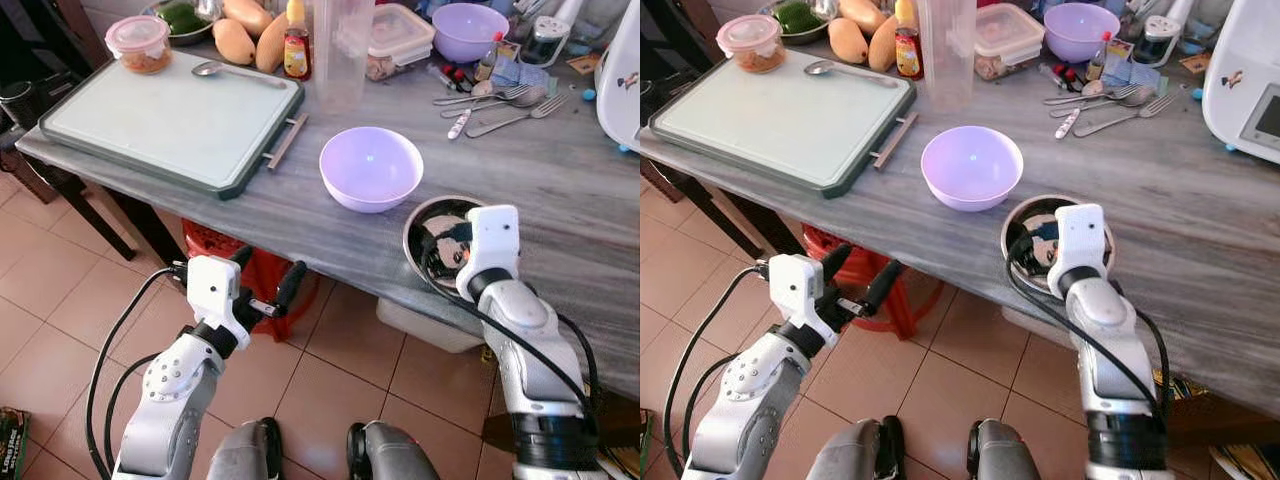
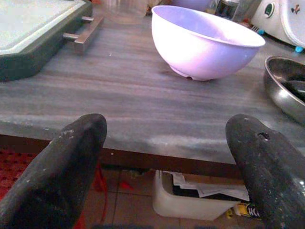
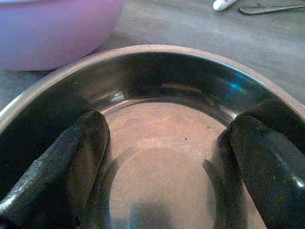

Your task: Setting the table

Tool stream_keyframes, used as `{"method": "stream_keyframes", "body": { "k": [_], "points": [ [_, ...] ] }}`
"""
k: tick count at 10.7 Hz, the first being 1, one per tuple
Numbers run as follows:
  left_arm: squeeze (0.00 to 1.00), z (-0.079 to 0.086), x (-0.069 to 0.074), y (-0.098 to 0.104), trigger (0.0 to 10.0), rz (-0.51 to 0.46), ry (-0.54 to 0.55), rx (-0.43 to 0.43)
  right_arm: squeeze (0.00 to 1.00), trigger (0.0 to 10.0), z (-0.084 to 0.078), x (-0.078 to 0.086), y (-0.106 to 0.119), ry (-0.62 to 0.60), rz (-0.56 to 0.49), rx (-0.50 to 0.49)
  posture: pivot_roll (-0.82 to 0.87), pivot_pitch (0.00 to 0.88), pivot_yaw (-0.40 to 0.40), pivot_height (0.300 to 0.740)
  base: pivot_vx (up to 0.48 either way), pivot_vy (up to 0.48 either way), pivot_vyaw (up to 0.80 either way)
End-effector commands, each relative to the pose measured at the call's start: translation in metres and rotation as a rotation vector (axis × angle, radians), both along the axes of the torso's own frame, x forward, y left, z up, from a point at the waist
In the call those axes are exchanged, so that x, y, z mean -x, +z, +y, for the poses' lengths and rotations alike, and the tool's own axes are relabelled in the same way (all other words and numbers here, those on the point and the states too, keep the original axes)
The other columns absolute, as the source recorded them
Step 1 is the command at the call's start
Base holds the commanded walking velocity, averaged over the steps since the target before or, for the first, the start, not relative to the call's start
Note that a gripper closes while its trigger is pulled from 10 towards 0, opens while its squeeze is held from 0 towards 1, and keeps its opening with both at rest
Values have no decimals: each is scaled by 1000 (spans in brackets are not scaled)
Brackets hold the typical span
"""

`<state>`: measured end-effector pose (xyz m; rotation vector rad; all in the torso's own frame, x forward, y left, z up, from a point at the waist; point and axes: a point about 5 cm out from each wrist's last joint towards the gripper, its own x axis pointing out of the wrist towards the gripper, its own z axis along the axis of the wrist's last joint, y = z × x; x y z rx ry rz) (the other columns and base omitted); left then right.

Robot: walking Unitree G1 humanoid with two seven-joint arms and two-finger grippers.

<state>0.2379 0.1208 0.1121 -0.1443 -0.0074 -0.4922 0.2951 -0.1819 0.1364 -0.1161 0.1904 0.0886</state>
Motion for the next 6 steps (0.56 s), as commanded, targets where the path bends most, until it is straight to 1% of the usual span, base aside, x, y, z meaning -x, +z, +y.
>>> {"method": "stream_keyframes", "body": {
  "k": [1, 4, 6],
  "points": [
    [0, 1, 2, 1, 10000, 1, 3, -10, 0, 10000, 1, -1, -11, 8, 60, -9, -57, 184, 31, 740, 0, 0, 0],
    [0, 0, 1, 1, 10000, 4, 9, -15, 0, 10000, 12, -14, -5, 66, 59, -59, -49, 187, 35, 740, 0, 0, 0],
    [0, 1, 2, 1, 10000, 9, 9, -21, 0, 10000, 19, -17, 0, 114, 79, -110, -43, 188, 33, 740, 0, 0, 0]
  ]
}}
